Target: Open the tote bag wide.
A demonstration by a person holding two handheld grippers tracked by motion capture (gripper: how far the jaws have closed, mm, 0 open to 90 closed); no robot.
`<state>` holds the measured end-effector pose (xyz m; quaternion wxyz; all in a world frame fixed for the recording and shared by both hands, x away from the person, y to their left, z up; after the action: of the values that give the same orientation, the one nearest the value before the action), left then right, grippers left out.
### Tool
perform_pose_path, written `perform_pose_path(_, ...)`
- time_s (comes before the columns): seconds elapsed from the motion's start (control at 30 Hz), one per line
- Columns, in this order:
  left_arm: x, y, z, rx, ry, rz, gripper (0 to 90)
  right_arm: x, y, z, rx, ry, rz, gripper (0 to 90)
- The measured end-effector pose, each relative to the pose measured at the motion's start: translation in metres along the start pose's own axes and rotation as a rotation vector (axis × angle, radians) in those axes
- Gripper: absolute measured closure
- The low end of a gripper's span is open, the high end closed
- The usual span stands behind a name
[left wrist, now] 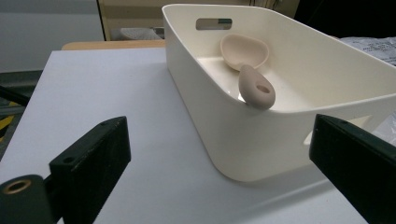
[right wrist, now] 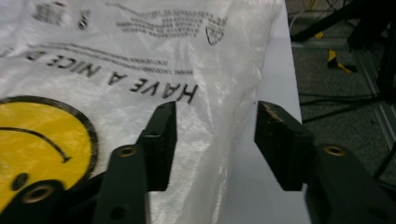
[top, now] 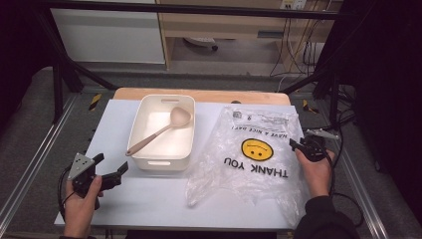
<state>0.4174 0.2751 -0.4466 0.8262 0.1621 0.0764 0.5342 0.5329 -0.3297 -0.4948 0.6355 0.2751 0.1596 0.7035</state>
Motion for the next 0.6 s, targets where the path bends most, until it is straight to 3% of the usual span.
perform_pose_path(0.03, 0.001, 0.000, -0.001, 0.003, 0.003, 0.002, 5.1, 0.000, 0.000, 0.000, 0.000, 0.000, 0.000, 48.0)
perform_pose_path(0.13, 0.002, 0.002, -0.001, -0.002, 0.019, 0.002, 5.1, 0.016, 0.022, 0.005, -0.012, 0.055, -0.007, 28.4)
perform_pose_path(0.17, 0.002, 0.002, 0.000, -0.001, 0.015, 0.003, 5.1, 0.016, 0.022, 0.005, -0.012, 0.055, -0.007, 28.4)
perform_pose_path(0.23, 0.003, 0.003, 0.000, -0.002, 0.018, 0.005, 5.1, 0.038, 0.038, 0.002, -0.011, 0.100, 0.028, 20.6)
perform_pose_path(0.27, 0.003, 0.003, 0.000, -0.002, 0.014, 0.006, 5.1, 0.038, 0.038, 0.002, -0.011, 0.100, 0.028, 20.6)
perform_pose_path(0.43, 0.001, 0.002, 0.000, 0.006, -0.005, 0.007, 5.1, 0.081, 0.057, -0.010, 0.017, 0.137, 0.129, 12.6)
perform_pose_path(0.47, 0.001, 0.002, 0.000, 0.004, -0.006, 0.008, 5.1, 0.100, 0.062, -0.019, 0.047, 0.152, 0.175, 10.5)
perform_pose_path(0.5, 0.001, 0.002, 0.000, 0.003, -0.006, 0.010, 5.1, 0.100, 0.062, -0.019, 0.047, 0.152, 0.175, 10.5)
perform_pose_path(0.6, 0.000, 0.002, 0.000, 0.004, -0.006, 0.006, 5.1, 0.128, 0.069, -0.034, 0.078, 0.208, 0.223, 9.2)
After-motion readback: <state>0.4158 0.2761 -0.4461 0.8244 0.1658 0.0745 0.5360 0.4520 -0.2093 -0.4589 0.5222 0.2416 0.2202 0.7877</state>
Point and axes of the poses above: each handheld gripper's, and its own axes: y roughly backward along the jaws, z roughly out of its top, x roughly to its left, the point moved 10 cm from there along -y, roughly forward along the jaws, and after that the axes turned 8 degrees about -y, right-handed, at the moved point
